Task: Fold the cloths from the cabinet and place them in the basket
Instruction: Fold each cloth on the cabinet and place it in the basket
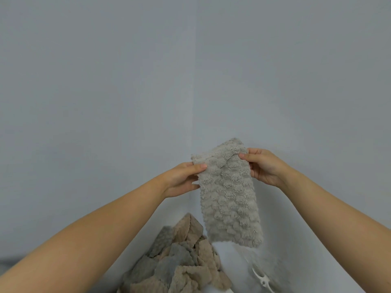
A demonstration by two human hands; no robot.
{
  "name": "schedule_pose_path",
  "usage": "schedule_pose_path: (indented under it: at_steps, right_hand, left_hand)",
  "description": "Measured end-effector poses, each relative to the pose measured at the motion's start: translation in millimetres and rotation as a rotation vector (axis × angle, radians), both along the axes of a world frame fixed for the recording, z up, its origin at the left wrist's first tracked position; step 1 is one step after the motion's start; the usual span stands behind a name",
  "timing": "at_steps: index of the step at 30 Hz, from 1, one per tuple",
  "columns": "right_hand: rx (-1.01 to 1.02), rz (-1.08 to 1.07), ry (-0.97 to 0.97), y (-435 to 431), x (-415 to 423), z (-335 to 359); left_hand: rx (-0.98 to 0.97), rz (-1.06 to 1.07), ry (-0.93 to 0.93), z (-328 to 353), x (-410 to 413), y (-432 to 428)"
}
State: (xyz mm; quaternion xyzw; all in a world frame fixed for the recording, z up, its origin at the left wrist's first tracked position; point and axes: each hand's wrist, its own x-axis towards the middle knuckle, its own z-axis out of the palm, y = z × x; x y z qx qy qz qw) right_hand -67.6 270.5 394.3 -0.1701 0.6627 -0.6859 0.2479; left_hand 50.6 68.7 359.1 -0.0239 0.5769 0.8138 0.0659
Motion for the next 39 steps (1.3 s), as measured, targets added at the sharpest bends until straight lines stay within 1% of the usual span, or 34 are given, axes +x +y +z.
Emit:
schedule_pose_path:
  at_steps: [2, 3, 5, 8, 12, 16, 18, 20, 23, 28, 33, 36, 39]
  right_hand:
    - [0.024, 0.015, 0.009, -3, -2, -3]
    - [0.043, 0.027, 0.023, -5, -4, -4]
    - [0.079, 0.036, 0.051, -6, -8, -7]
    - [0.097, 0.038, 0.068, -8, -15, -9]
    - [0.076, 0.103, 0.099, -12, -15, -9]
    - [0.114, 0.068, 0.179, -19, -13, -3]
    - [0.115, 0.002, 0.199, -24, -13, 0]
    - [0.066, -0.05, 0.169, -29, -16, 2]
    - [-0.029, -0.013, 0.064, -35, -21, 2]
    - [-0.23, 0.152, -0.099, -39, -28, -2]
    - [-0.349, 0.325, -0.19, -42, -35, -8]
    - [-0.368, 0.334, -0.265, -46, -37, -11]
    - [-0.322, 0.248, -0.298, -49, -37, -7]
  left_hand:
    - [0.037, 0.078, 0.034, -2, -2, 0]
    - [0.022, 0.135, 0.04, 0, -3, -1]
    - [-0.096, 0.24, 0.037, 1, -6, -6]
    - [-0.263, 0.324, 0.052, 6, -6, -13]
    - [-0.36, 0.347, 0.089, 9, -8, -22]
    - [-0.417, 0.362, 0.1, 13, -9, -31]
    - [-0.441, 0.359, 0.105, 16, -9, -36]
    - [-0.419, 0.351, 0.115, 19, -10, -40]
    - [-0.333, 0.354, 0.134, 25, -10, -42]
    - [-0.194, 0.295, 0.149, 27, -11, -53]
    - [-0.046, 0.229, 0.155, 28, -8, -57]
    - [0.051, 0.216, 0.143, 29, -8, -59]
    - [0.057, 0.21, 0.09, 33, -9, -61]
